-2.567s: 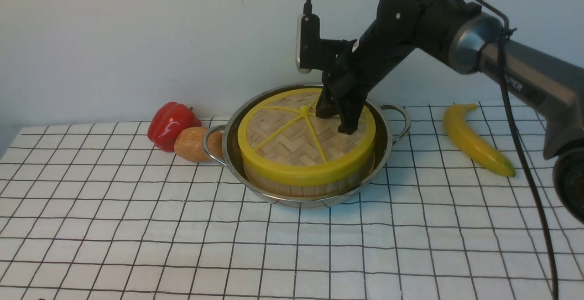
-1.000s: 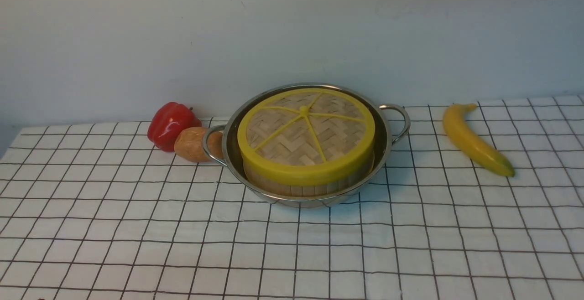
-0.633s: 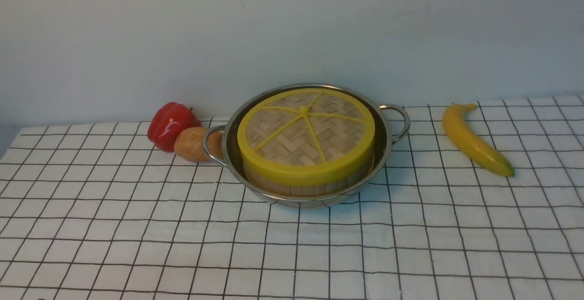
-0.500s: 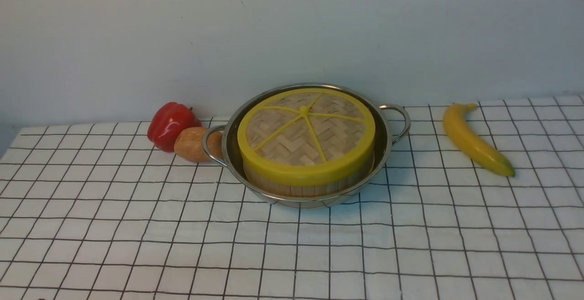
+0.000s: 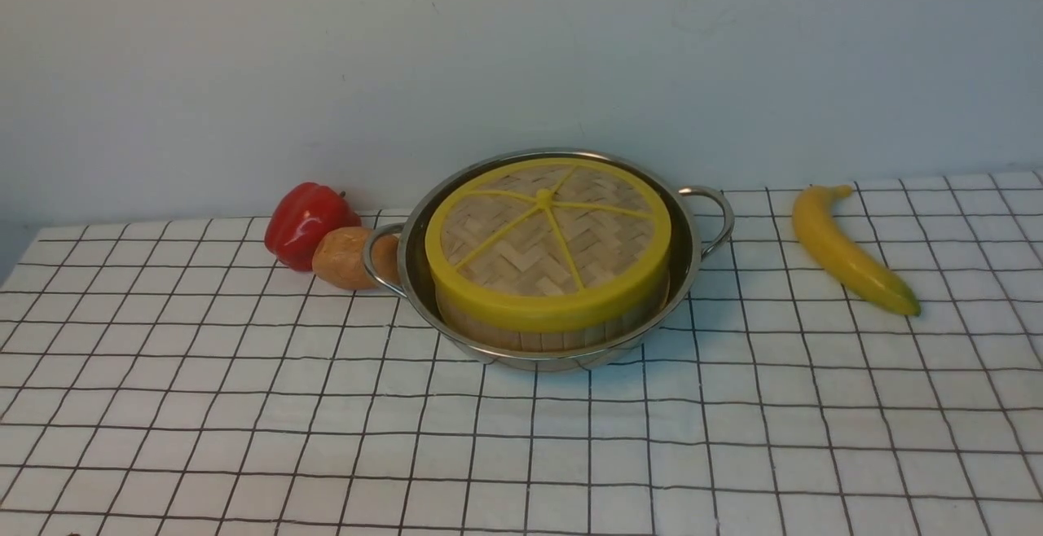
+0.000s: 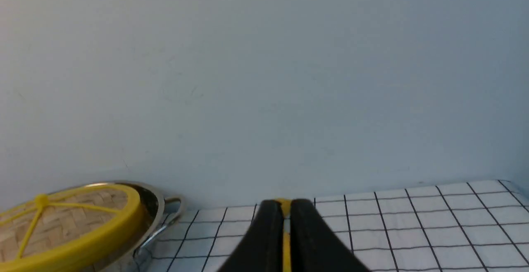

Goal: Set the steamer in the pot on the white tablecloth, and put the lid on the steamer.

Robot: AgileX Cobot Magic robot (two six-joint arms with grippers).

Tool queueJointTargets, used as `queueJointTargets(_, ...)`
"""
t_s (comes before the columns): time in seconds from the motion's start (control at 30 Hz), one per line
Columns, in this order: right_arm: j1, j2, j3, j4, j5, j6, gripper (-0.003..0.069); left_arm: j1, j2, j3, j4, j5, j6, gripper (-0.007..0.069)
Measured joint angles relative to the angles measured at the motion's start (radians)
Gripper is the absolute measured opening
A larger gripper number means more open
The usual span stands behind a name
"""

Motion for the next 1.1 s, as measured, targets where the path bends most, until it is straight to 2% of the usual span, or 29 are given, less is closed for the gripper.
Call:
queueJointTargets(0.2, 0.000, -0.128, 0.100, -0.007, 0.067, -0.001, 0.0057, 0.000, 0.000, 0.000, 0.000, 0.000, 0.000, 0.0243)
queueJointTargets(0.4, 0.000, -0.130, 0.106, -0.007, 0.248, -0.004, 0.0064, 0.000, 0.000, 0.000, 0.000, 0.004, 0.000, 0.0243)
queueJointTargets(1.1, 0.000, -0.130, 0.106, -0.007, 0.261, -0.010, 0.0121, 0.000, 0.000, 0.000, 0.000, 0.004, 0.000, 0.0243)
